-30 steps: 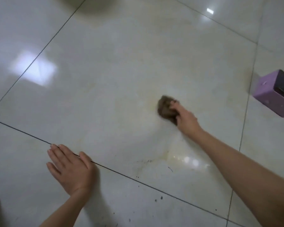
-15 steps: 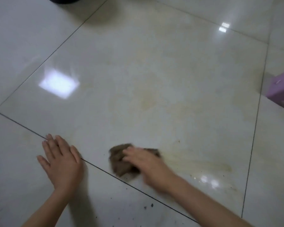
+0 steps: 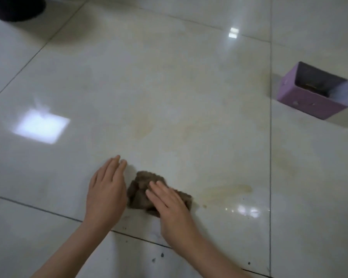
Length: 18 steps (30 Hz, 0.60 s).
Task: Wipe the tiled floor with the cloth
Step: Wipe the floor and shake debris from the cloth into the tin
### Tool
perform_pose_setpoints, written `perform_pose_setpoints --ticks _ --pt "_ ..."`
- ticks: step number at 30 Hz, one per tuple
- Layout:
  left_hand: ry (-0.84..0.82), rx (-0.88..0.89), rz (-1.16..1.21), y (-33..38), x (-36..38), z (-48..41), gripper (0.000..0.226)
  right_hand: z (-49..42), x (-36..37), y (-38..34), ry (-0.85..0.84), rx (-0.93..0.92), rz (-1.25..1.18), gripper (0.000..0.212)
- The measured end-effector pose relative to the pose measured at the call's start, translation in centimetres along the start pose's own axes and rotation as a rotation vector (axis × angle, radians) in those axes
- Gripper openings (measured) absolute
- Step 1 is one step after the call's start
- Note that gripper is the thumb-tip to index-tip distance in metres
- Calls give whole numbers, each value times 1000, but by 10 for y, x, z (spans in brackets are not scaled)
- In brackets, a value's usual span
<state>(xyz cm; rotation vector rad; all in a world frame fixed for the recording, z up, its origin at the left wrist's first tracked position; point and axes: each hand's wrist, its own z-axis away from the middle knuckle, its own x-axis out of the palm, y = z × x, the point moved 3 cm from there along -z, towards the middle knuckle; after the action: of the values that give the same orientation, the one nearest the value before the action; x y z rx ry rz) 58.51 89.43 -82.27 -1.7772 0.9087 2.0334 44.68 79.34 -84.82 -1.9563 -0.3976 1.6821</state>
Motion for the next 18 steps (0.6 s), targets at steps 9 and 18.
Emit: perform_pose_setpoints --ticks 9,18 --pt "-23 108 -33 10 9 -14 42 2 -104 145 240 629 3 49" --pt "-213 -65 19 27 -3 -12 47 -24 -58 22 28 539 -487 36"
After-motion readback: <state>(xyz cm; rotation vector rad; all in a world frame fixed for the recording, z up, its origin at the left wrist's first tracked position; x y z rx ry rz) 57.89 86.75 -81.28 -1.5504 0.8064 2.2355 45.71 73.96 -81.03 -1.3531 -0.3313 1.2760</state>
